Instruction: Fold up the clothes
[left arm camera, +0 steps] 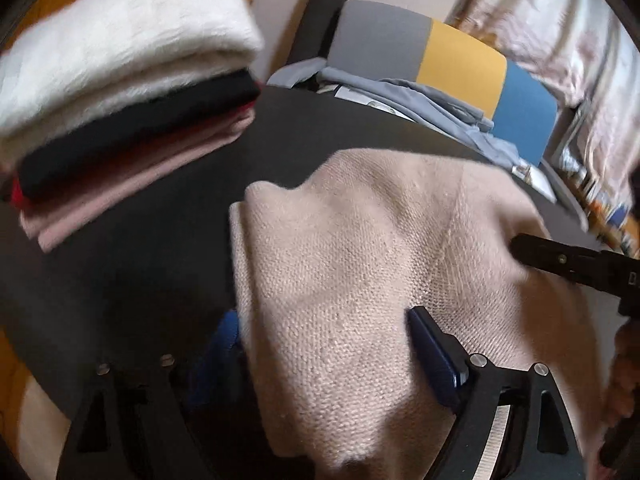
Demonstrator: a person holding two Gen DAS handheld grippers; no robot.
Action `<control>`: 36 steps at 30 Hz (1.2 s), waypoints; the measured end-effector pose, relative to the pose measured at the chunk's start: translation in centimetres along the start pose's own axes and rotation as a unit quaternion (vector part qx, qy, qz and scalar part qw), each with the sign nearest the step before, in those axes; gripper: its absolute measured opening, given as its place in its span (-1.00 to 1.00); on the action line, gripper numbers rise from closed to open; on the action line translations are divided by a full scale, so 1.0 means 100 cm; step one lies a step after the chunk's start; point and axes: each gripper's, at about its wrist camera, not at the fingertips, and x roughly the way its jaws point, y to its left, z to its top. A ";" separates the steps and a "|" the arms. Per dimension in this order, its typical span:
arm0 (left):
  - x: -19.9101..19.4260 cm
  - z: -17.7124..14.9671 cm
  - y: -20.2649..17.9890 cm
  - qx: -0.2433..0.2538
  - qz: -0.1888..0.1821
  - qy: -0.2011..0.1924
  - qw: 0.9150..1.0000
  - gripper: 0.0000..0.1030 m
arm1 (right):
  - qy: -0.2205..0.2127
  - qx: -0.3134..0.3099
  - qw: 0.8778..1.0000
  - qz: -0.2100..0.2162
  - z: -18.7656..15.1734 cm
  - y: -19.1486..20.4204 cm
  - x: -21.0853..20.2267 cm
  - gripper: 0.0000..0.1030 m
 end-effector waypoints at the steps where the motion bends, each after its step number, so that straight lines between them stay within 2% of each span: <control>1: -0.004 0.002 0.008 -0.016 -0.005 0.006 1.000 0.71 | -0.006 0.018 1.000 0.016 0.001 -0.005 -0.008 -0.51; 3: -0.014 0.002 0.022 -0.033 0.011 -0.001 0.999 0.78 | -0.030 0.045 0.998 0.020 -0.004 -0.013 -0.030 -0.45; 5: -0.017 0.000 0.033 -0.031 0.044 0.002 0.999 0.84 | -0.053 0.067 0.996 0.000 -0.011 -0.021 -0.050 -0.40; 6: -0.014 -0.001 0.035 -0.024 0.049 0.010 0.998 0.85 | -0.056 0.077 0.995 -0.007 -0.015 -0.026 -0.058 -0.40; 9: -0.015 -0.006 0.037 -0.012 0.051 0.014 0.998 0.85 | -0.051 0.102 0.993 -0.021 -0.025 -0.039 -0.071 -0.40; 12: -0.020 -0.004 0.036 -0.017 0.053 0.020 0.998 0.84 | -0.036 0.113 0.993 -0.011 -0.029 -0.049 -0.071 -0.35; 15: -0.028 -0.003 0.041 -0.061 0.010 0.045 0.997 0.84 | 0.004 0.129 0.992 0.003 -0.029 -0.058 -0.060 -0.15; 17: -0.033 -0.004 0.044 -0.094 -0.025 0.059 0.994 0.84 | 0.030 0.143 0.989 0.014 -0.029 -0.063 -0.050 0.10; 18: -0.035 -0.006 0.045 -0.107 -0.039 0.064 0.991 0.86 | 0.040 0.150 0.988 0.023 -0.029 -0.065 -0.045 0.13; 19: -0.033 -0.007 0.045 -0.113 -0.048 0.073 0.990 0.88 | 0.046 0.156 0.986 0.037 -0.029 -0.066 -0.040 0.18; 22: -0.022 -0.008 0.039 -0.104 -0.041 0.100 0.989 0.90 | 0.058 0.175 0.981 0.058 -0.031 -0.070 -0.028 0.39; 24: -0.020 -0.008 0.035 -0.093 -0.039 0.095 0.990 0.99 | 0.070 0.177 0.980 0.062 -0.033 -0.070 -0.019 0.42; 27: -0.015 -0.007 0.027 -0.070 -0.039 0.100 0.992 1.00 | 0.084 0.194 0.973 0.091 -0.037 -0.073 -0.006 0.42; 30: -0.010 -0.004 0.023 -0.053 -0.041 0.099 0.993 1.00 | 0.069 0.206 0.969 0.116 -0.041 -0.075 0.000 0.43; 32: -0.006 -0.001 0.026 -0.058 -0.050 0.098 0.992 0.99 | 0.060 0.201 0.970 0.119 -0.042 -0.073 0.000 0.42; 36: 0.000 0.009 0.040 -0.095 -0.094 0.092 0.987 0.98 | 0.048 0.180 0.976 0.113 -0.045 -0.068 -0.001 0.42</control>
